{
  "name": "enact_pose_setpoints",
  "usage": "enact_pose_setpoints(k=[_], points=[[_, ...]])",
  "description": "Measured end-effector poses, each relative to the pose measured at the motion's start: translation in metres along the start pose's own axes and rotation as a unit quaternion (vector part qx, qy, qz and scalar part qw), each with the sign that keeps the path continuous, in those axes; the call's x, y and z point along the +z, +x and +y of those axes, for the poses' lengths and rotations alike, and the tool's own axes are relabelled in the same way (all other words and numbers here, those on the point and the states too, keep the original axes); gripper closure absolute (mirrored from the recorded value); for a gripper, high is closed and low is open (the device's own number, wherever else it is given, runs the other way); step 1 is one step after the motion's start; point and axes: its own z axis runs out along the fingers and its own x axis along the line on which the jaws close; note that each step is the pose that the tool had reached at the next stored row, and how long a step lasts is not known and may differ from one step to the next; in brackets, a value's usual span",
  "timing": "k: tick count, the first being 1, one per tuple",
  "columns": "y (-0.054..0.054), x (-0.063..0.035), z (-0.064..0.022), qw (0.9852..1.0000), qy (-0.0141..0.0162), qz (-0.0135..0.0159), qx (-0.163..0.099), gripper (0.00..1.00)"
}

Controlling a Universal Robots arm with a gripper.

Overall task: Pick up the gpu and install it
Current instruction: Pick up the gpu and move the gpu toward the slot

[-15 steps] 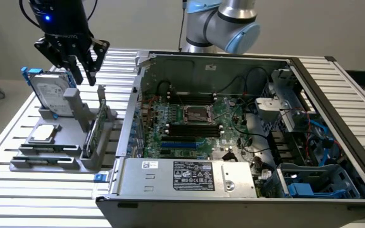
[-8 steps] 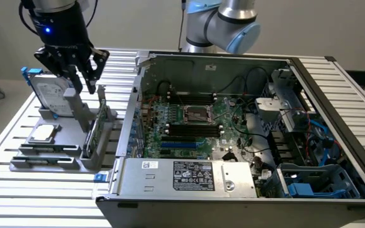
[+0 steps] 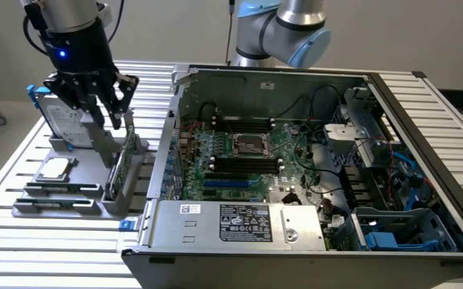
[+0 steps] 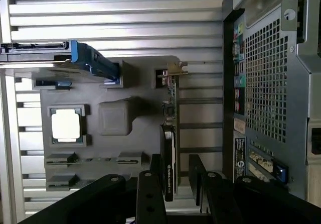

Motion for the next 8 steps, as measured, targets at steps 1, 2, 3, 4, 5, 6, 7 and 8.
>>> enact_pose_setpoints(k=[1,2,3,4,5,6,7,8], points=[[0.000,0.0019,-0.0007,1.0000,0.0000,0.0001,-0.003,0.64],[0.000,0.0037,-0.0011,1.0000,0.0000,0.0001,-0.005,0.64],[0.000,0.0055,-0.0013,1.0000,0.0000,0.0001,-0.007,0.64],[0.000,0.0075,-0.0015,1.0000,-0.0001,0.0001,-0.008,0.64],[0.000,0.0092,-0.0016,1.0000,0.0000,0.0002,-0.010,0.64],[0.000,0.0110,-0.0017,0.9999,0.0000,0.0002,-0.010,0.64],[0.000,0.0128,-0.0018,0.9999,0.0000,0.0002,-0.011,0.64],[0.000,0.0146,-0.0018,0.9999,-0.0001,0.0002,-0.012,0.64]])
